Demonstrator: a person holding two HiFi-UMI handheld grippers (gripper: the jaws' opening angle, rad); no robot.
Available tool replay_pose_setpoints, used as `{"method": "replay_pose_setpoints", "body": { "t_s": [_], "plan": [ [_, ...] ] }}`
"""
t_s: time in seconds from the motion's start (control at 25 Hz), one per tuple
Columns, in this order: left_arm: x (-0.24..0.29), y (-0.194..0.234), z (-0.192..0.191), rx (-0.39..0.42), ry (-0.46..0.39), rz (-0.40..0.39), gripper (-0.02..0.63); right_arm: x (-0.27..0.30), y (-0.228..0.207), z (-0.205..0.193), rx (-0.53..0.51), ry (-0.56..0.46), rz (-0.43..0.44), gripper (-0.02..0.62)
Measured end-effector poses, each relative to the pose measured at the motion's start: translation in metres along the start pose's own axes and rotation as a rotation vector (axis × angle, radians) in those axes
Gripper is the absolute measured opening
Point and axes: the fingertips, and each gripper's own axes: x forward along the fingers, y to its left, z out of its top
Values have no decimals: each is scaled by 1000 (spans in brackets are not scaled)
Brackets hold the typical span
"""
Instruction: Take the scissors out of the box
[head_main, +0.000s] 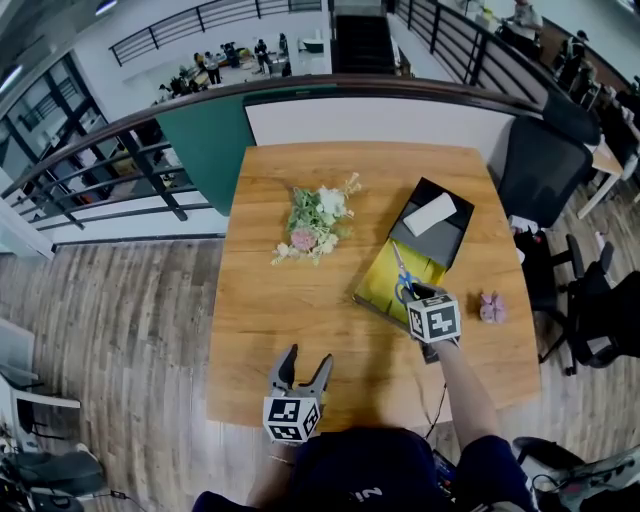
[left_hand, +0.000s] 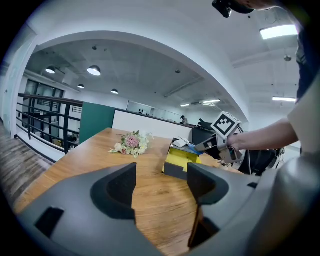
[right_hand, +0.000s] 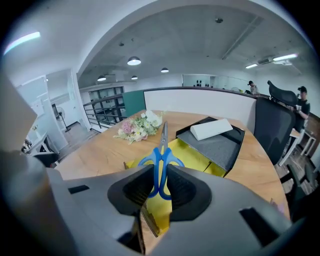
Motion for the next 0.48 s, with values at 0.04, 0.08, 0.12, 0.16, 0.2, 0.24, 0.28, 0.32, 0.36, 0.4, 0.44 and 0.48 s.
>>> {"method": "replay_pose_setpoints", "body": {
  "t_s": [0.04,0.08,0.12,0.16,0.2,0.24,0.28,0.32,0.36,0.4,0.44,0.48],
  "plan": [
    [1,-1,1,4,-1,-5,319,-5,1,3,-5,-23,-4,94],
    [2,-3,2,9,-2,-11,319,-11,1,6,-10,-44,-8,94],
    [2,-5,3,13,-3,-17,318,-17,2,8,-15,-63,-13,94],
    [3,-7,5,17,-6,-24,318,-23,3,11,-19,-80,-18,94],
    [4,-9,7,20,-8,-31,318,-29,3,13,-25,-97,-23,94],
    [5,-11,8,23,-10,-40,318,-35,4,16,-31,-115,-28,94],
    [6,-14,9,25,-9,-51,316,-40,4,19,-36,-132,-32,94],
    [7,-16,8,25,-4,-62,313,-46,6,20,-40,-150,-37,94],
    [7,-19,6,26,2,-73,313,-53,7,21,-43,-168,-41,94],
    [6,-21,4,27,8,-81,311,-59,10,21,-45,-188,-44,94],
    [5,-24,3,29,9,-88,310,-66,12,21,-49,-211,-47,94],
    [5,-26,4,32,6,-95,308,-73,14,22,-53,-238,-50,94]
  ]
}}
